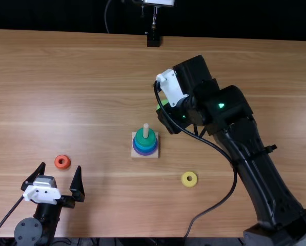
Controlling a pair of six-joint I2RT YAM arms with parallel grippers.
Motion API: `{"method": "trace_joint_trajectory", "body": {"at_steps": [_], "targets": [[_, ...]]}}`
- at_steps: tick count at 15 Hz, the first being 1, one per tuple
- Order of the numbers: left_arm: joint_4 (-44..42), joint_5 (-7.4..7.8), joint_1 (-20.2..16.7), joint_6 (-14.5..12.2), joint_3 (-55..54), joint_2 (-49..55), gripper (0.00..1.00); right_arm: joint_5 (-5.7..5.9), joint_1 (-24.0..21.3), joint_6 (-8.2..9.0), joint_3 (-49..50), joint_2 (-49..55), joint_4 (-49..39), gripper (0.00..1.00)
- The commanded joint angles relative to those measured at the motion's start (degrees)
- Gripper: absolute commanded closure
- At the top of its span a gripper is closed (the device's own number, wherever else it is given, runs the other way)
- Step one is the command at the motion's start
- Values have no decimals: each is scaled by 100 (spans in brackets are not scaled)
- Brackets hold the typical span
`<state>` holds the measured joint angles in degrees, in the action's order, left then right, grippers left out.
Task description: Build the Hanoi tower: stack the rings onto the peg from bottom to top in this color order: purple, dark blue, light blue, dark green, light green, yellow, orange.
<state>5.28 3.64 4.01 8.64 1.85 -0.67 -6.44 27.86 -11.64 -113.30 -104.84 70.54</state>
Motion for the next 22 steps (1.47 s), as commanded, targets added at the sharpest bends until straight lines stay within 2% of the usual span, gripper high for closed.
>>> {"method": "trace_joint_trajectory", "body": {"at_steps": [1, 9, 22], "targets": [[21, 100, -76, -21, -185, 67, 0, -63, 194, -7, -167, -28, 39, 100], [21, 100, -76, -31, -185, 67, 0, -63, 572, 56, -79, -81, 103, 100], [21, 100, -76, -21, -185, 67, 0, -52, 800, 151, -44, -520, 134, 100]]}}
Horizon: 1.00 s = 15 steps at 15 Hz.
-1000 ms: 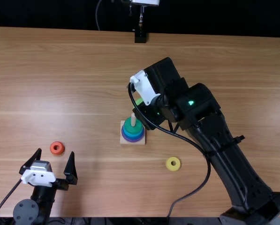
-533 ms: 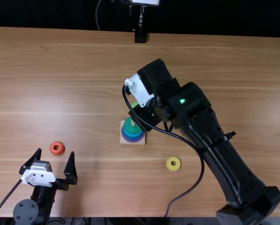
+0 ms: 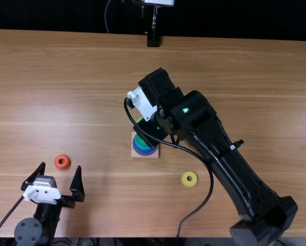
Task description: Build the Hanoi tower: stack the rings onto the peg from bottom to top in this color order: purple, dark blue, light blue, dark green, light green, yellow, orange.
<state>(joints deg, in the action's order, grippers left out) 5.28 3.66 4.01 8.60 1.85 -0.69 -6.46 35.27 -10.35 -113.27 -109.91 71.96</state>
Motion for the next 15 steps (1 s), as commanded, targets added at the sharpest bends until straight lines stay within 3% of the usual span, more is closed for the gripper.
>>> {"method": "trace_joint_trajectory", "body": {"at_steps": [1, 15], "targets": [[21, 98, -76, -27, -185, 69, 0, -40, 59, 22, -28, -22, -8, 100], [21, 98, -76, -27, -185, 69, 0, -40, 51, 12, 236, -145, -18, 100]]}}
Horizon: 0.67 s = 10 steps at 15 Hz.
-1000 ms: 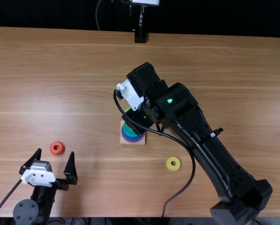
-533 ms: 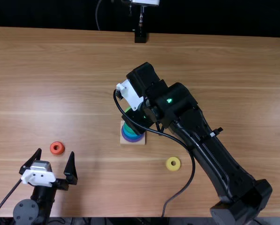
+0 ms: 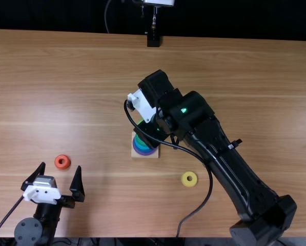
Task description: Build the Hanoi tower: stack the rings onto the peg from bottom to top in this color order: purple, dark blue, light blue, dark green, light green, yellow, orange.
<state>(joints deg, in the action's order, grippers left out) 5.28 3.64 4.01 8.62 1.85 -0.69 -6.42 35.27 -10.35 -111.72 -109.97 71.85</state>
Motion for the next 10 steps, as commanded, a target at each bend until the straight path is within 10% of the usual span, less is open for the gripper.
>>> {"method": "trace_joint_trajectory", "body": {"at_steps": [1, 10], "targets": [[21, 100, -76, -29, -185, 69, 0, -44, 51, 12, 80, -138, -7, 100], [21, 100, -76, -29, -185, 69, 0, -44, 33, 1, -271, -130, -7, 100]]}}
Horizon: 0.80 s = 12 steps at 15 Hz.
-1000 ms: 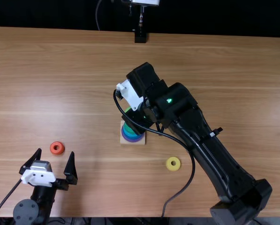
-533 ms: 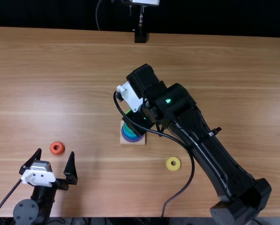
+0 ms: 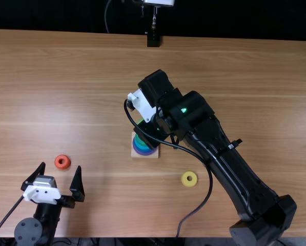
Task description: Build the Hanoi tower: stack the rings onto the peg from bottom to top in this color order: purple, dark blue, light blue, dark green, light green, yellow, orange.
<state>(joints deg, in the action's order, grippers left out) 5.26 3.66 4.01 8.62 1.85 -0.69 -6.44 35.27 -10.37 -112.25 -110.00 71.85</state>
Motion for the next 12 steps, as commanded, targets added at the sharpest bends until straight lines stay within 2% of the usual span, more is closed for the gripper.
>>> {"method": "trace_joint_trajectory", "body": {"at_steps": [1, 12], "targets": [[23, 98, -76, -29, -185, 69, 0, -42, 24, -7, -289, -127, -7, 100], [23, 98, -76, -29, -185, 69, 0, -10, 15, -91, -245, -426, 14, 100]]}}
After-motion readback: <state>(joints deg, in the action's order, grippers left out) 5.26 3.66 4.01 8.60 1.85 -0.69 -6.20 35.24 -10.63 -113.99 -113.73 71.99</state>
